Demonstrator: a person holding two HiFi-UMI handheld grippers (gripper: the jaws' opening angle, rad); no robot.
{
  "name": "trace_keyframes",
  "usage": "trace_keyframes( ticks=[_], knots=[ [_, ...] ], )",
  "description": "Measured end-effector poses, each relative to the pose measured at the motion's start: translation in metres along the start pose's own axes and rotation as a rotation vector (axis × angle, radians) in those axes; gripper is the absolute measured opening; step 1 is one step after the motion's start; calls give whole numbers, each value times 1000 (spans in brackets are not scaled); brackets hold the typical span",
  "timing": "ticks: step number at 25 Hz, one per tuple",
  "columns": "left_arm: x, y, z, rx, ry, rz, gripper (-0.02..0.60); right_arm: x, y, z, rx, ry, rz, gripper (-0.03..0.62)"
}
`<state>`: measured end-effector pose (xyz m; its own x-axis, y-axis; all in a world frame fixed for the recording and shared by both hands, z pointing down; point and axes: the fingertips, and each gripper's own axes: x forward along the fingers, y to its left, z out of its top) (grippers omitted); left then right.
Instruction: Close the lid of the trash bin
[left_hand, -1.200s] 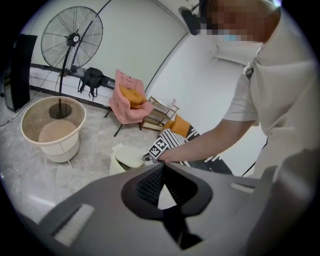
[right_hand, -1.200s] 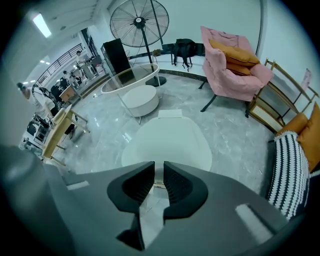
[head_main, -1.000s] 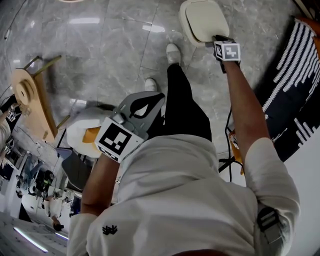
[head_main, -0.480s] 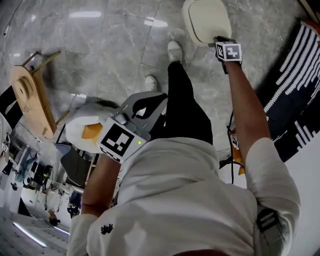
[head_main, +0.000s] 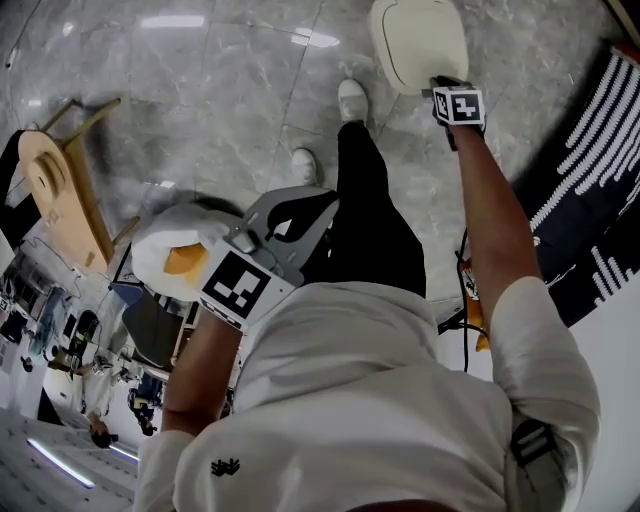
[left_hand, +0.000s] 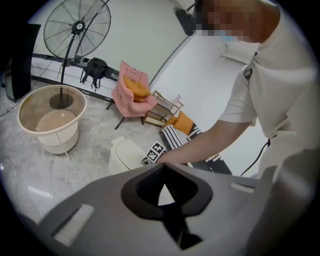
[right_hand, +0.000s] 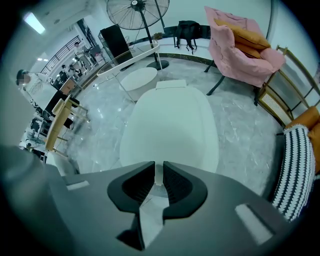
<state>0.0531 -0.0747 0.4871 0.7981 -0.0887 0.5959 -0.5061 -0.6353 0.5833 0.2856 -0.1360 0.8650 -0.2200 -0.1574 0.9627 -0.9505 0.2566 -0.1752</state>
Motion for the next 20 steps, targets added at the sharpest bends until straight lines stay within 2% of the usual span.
trace_keyframes(
  ticks=[20],
  knots=[
    [14,12,-4,-9,15,-2,57,24,-8,-6,-11,32,-13,38]
  ],
)
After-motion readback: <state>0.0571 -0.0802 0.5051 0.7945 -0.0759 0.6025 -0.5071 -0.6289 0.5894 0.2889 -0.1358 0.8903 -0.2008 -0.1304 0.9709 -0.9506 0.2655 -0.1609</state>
